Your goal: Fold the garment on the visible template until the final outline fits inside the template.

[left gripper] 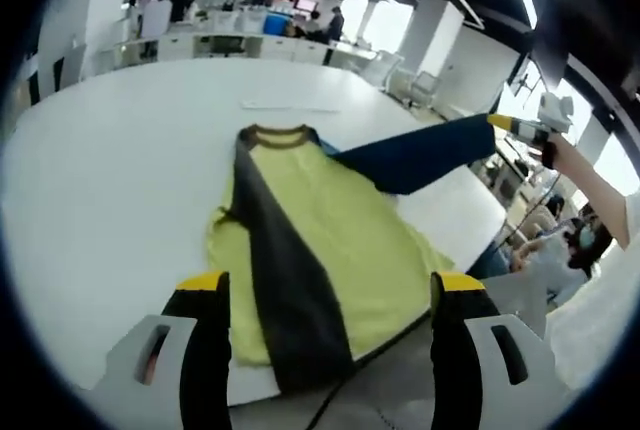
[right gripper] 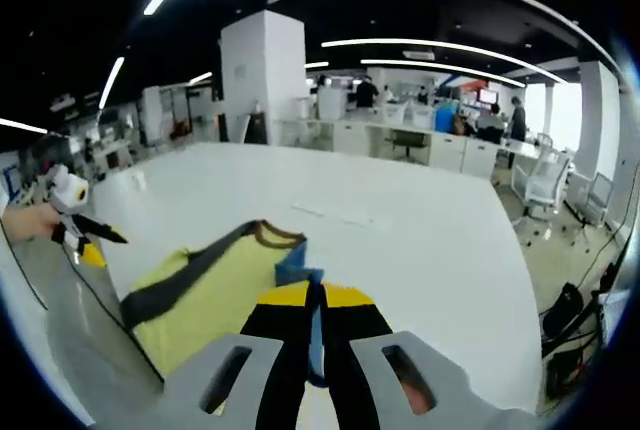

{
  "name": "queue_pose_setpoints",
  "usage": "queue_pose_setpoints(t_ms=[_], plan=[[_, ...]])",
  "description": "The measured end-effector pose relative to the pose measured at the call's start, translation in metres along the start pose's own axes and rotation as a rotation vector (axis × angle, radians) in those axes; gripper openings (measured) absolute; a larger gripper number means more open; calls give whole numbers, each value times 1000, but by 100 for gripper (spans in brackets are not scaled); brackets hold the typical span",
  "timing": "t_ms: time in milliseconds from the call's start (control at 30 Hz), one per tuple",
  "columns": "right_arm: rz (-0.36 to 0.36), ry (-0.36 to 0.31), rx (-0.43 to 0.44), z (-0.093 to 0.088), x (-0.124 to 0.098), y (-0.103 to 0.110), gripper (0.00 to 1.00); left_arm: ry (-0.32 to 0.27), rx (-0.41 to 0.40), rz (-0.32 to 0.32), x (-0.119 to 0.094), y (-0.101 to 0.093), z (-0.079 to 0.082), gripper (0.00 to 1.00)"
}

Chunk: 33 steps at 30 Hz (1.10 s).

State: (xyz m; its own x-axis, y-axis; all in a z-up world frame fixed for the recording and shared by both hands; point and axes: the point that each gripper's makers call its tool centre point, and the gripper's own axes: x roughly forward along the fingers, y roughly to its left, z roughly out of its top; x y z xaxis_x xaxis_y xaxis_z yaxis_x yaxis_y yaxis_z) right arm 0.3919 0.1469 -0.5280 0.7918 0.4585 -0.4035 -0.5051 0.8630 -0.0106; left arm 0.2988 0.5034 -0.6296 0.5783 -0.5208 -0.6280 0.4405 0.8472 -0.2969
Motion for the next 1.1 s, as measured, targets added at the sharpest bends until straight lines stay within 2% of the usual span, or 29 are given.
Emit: queue_pose_setpoints(t_ms=[267,500,833,1100], plan=[[-29,-15,6,6,0,-20,3,13,-5,0,2,-2,-3,79],[-53,-12,13,3,1,-33,3,10,-1,6,3,-3,0,79],[-124,16,39,-16,1,-67,3,17,-11,19,-1,-2,-5,79],[-158,50,15,-27,1,-86,3,17,-21,29,-2,-2,-9,79]])
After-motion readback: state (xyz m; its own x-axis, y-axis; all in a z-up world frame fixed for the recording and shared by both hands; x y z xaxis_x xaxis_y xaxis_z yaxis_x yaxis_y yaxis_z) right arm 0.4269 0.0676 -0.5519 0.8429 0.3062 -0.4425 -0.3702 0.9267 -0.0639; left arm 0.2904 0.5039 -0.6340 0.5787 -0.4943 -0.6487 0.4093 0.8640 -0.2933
